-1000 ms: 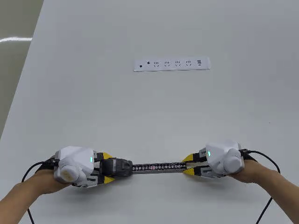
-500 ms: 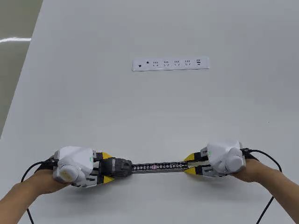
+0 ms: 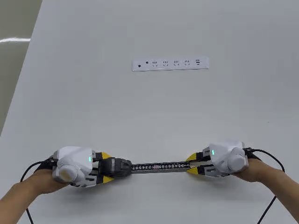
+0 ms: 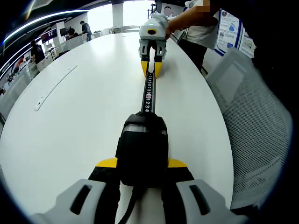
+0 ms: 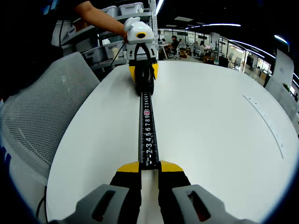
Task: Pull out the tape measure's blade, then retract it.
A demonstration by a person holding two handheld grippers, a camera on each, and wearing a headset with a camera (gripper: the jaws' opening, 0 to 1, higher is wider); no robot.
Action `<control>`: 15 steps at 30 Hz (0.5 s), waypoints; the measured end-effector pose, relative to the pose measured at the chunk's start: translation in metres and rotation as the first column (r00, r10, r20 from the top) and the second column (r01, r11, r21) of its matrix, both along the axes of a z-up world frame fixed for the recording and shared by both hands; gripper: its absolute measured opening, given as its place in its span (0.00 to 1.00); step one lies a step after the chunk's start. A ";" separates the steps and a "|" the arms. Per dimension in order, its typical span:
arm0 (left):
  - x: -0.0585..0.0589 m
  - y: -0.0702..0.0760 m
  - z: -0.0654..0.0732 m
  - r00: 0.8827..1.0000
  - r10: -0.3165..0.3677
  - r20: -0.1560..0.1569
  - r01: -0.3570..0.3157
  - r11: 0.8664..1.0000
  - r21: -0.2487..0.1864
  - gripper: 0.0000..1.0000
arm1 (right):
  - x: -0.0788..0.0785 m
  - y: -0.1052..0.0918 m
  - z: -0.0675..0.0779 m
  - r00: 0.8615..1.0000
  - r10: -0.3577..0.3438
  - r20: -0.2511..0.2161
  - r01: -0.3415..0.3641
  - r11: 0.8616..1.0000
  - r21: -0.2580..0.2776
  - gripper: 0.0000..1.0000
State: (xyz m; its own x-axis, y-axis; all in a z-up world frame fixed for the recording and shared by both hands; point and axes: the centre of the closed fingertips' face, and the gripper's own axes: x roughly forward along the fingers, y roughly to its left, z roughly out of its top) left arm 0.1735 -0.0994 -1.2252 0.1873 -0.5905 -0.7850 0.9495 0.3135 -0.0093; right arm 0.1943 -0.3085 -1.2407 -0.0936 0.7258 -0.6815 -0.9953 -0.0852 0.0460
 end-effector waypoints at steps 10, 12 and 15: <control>0.000 0.000 0.000 1.000 -0.001 -0.001 0.001 1.000 0.000 0.30 | 0.000 -0.006 0.000 1.000 -0.005 -0.007 0.005 1.000 -0.005 0.10; 0.000 0.000 0.000 1.000 -0.002 -0.001 0.002 1.000 -0.001 0.30 | 0.000 -0.007 0.000 1.000 -0.005 -0.007 0.005 1.000 -0.006 0.10; 0.000 0.000 0.000 1.000 -0.002 -0.003 0.002 1.000 -0.002 0.30 | 0.000 -0.010 0.000 1.000 -0.007 -0.009 0.007 1.000 -0.008 0.10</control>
